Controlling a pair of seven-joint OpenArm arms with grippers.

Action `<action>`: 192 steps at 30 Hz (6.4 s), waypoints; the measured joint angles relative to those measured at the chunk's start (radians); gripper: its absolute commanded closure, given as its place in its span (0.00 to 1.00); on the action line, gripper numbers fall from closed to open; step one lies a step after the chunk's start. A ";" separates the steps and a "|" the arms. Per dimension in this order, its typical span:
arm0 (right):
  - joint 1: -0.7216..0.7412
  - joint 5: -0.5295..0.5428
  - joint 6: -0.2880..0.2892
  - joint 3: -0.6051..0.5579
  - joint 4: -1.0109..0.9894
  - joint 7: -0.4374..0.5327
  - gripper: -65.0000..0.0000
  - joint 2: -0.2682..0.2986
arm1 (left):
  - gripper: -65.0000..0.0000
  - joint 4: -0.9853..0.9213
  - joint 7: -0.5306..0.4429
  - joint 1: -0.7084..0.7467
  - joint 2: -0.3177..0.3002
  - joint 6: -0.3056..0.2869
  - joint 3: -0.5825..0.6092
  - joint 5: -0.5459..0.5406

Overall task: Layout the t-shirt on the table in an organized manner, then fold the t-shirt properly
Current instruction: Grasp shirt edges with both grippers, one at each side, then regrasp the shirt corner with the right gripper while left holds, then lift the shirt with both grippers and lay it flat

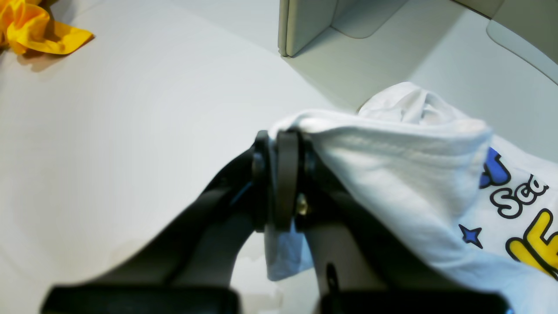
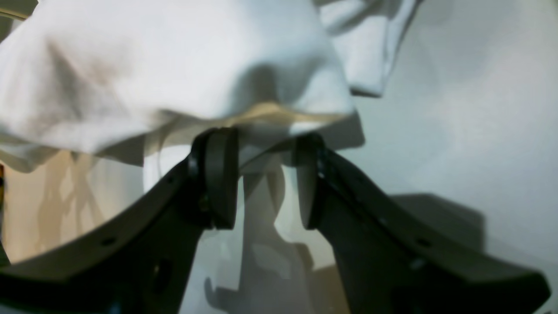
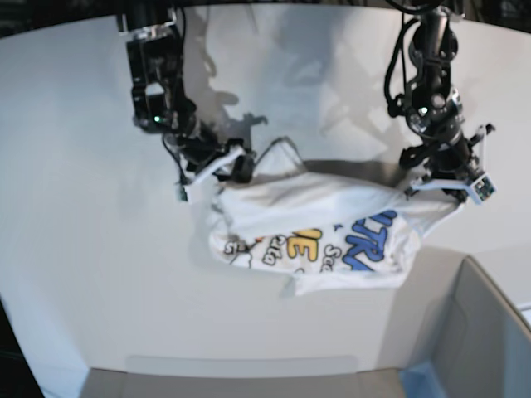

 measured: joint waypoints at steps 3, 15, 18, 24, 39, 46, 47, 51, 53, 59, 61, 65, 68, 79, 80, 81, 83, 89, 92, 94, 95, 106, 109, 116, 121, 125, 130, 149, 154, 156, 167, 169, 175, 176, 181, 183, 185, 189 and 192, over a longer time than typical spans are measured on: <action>0.043 -0.004 -0.007 -0.033 -0.033 0.004 0.68 0.010 | 1.00 0.000 0.000 0.017 0.000 0.000 0.000 0.000; 0.135 -0.287 -0.001 -0.073 -0.028 -0.023 1.00 0.037 | 1.00 0.000 0.000 0.016 0.000 0.000 -0.003 0.000; 0.138 -0.435 -0.003 -0.073 0.119 -0.024 1.00 0.079 | 1.00 0.000 -0.001 0.034 0.000 0.000 -0.006 0.005; 0.169 -0.719 0.011 -0.108 0.279 -0.062 1.00 0.184 | 1.00 0.000 -0.002 0.055 0.001 0.000 -0.005 0.001; 0.053 -1.132 0.019 -0.362 0.234 0.008 0.55 0.247 | 1.00 0.000 0.000 0.061 0.006 0.000 -0.003 -0.002; -0.016 -1.130 0.014 -0.397 0.320 0.015 0.48 0.235 | 1.00 0.000 0.001 0.063 0.006 0.000 -0.002 -0.002; -0.024 -1.124 0.015 -0.391 0.325 0.015 0.48 0.230 | 1.00 0.000 0.000 0.064 0.006 0.000 -0.002 -0.002; -0.025 -0.960 -0.023 -0.281 0.334 0.013 0.48 0.192 | 1.00 0.000 0.001 0.063 0.006 0.000 0.001 -0.002; 0.006 -0.829 -0.037 -0.214 0.335 0.006 0.48 0.196 | 1.00 0.000 0.001 0.063 0.002 0.000 0.001 -0.001; 0.155 -0.332 -0.036 -0.015 0.208 -0.143 0.48 0.196 | 1.00 0.000 0.003 0.094 -0.001 0.000 -0.006 0.002; 0.183 -0.282 -0.041 0.004 0.156 -0.185 0.48 0.197 | 1.00 0.000 0.009 0.099 0.000 0.000 -0.006 0.000; 0.249 -0.256 -0.037 0.000 0.043 -0.208 0.48 0.188 | 1.00 -0.001 0.002 0.092 0.000 0.000 -0.006 0.002; 0.290 -0.252 -0.041 0.008 -0.031 -0.200 0.48 0.174 | 1.00 -0.001 0.009 0.094 0.000 0.000 -0.003 0.000; 0.449 -0.256 -0.041 0.002 -0.340 -0.124 0.48 0.173 | 1.00 -0.001 0.008 0.093 0.000 0.000 0.000 0.001; 0.456 -0.257 -0.040 -0.003 -0.372 -0.121 0.48 0.175 | 1.00 -0.001 0.007 0.093 0.000 0.000 0.000 0.002; 0.463 -0.259 -0.028 -0.014 -0.401 -0.119 0.48 0.178 | 1.00 -0.001 0.008 0.094 0.000 0.000 0.000 0.002; 0.469 -0.265 -0.003 -0.050 -0.415 -0.105 0.48 0.183 | 1.00 -0.001 0.008 0.093 0.000 0.000 0.000 0.000; 0.476 -0.261 0.001 -0.128 -0.411 -0.104 0.48 0.174 | 1.00 -0.001 0.007 0.091 0.000 0.000 0.000 0.002; 0.458 -0.266 -0.002 -0.159 -0.359 -0.119 0.48 0.183 | 1.00 -0.001 0.008 0.091 0.000 0.000 0.000 0.001; 0.423 -0.266 -0.002 -0.165 -0.284 -0.127 0.48 0.185 | 1.00 -0.001 0.007 0.091 0.000 0.000 0.000 0.001; 0.406 -0.271 -0.001 -0.167 -0.244 -0.131 0.48 0.185 | 1.00 -0.001 0.007 0.091 0.000 0.000 0.000 0.001; 0.397 -0.453 0.003 -0.175 -0.306 -0.108 0.48 0.122 | 1.00 -0.001 0.008 0.090 0.001 0.000 0.001 -0.002; 0.410 -0.452 0.006 -0.176 -0.328 -0.105 0.49 0.122 | 1.00 -0.001 0.008 0.091 0.001 0.000 0.001 -0.002; 0.408 -0.457 0.014 -0.228 -0.303 -0.114 0.91 0.127 | 1.00 -0.001 0.008 0.091 0.001 0.000 0.001 -0.001; 0.360 -0.463 0.004 -0.231 -0.194 -0.129 1.00 0.130 | 1.00 -0.001 0.007 0.092 0.001 0.000 0.001 -0.002; 0.351 -0.465 0.004 -0.231 -0.127 -0.209 1.00 0.130 | 1.00 -0.001 0.008 0.094 0.001 0.000 0.001 -0.002; 0.245 -0.467 0.004 -0.230 0.128 -0.232 1.00 0.171 | 1.00 -0.001 0.007 0.094 0.001 0.000 0.001 -0.001; 0.109 -0.469 0.005 -0.234 0.229 -0.352 0.84 0.233 | 1.00 -0.001 0.001 0.106 0.003 0.000 0.001 -0.001; 0.102 -0.468 0.004 -0.236 0.269 -0.351 0.72 0.228 | 1.00 -0.001 0.004 0.116 0.003 0.000 0.001 -0.002; 0.092 -0.468 0.005 -0.237 0.280 -0.351 0.72 0.227 | 1.00 -0.001 0.003 0.114 0.003 0.000 0.001 -0.002; 0.074 -0.468 0.008 -0.238 0.293 -0.352 1.00 0.227 | 1.00 -0.001 0.004 0.116 0.003 0.000 0.001 -0.002; 0.074 -0.468 0.007 -0.238 0.293 -0.352 1.00 0.227 | 1.00 -0.001 0.004 0.116 0.003 0.000 0.001 -0.002; 0.071 -0.464 0.003 -0.222 0.378 -0.354 1.00 0.227 | 1.00 -0.001 0.005 0.111 0.003 0.000 -0.002 -0.002; 0.071 -0.461 0.007 -0.208 0.413 -0.354 1.00 0.225 | 1.00 -0.001 0.004 0.110 0.003 0.000 -0.005 -0.002; 0.129 -0.462 0.005 -0.118 0.480 -0.287 1.00 0.220 | 1.00 -0.002 0.018 0.053 0.001 0.000 -0.007 -0.003; 0.142 -0.451 0.004 -0.102 0.480 -0.267 1.00 0.247 | 1.00 -0.002 0.013 0.002 0.000 -0.001 -0.007 -0.002; 0.169 -0.462 0.005 -0.100 0.467 -0.272 1.00 0.255 | 1.00 -0.001 0.000 -0.035 0.000 0.000 -0.007 0.002; 0.270 -0.441 0.018 -0.105 0.406 -0.256 1.00 0.277 | 1.00 -0.016 0.019 -0.096 0.000 0.000 -0.007 -0.003; 0.372 -0.450 0.016 -0.094 0.323 -0.256 1.00 0.286 | 0.99 -0.084 0.018 -0.208 0.000 0.000 -0.002 -0.002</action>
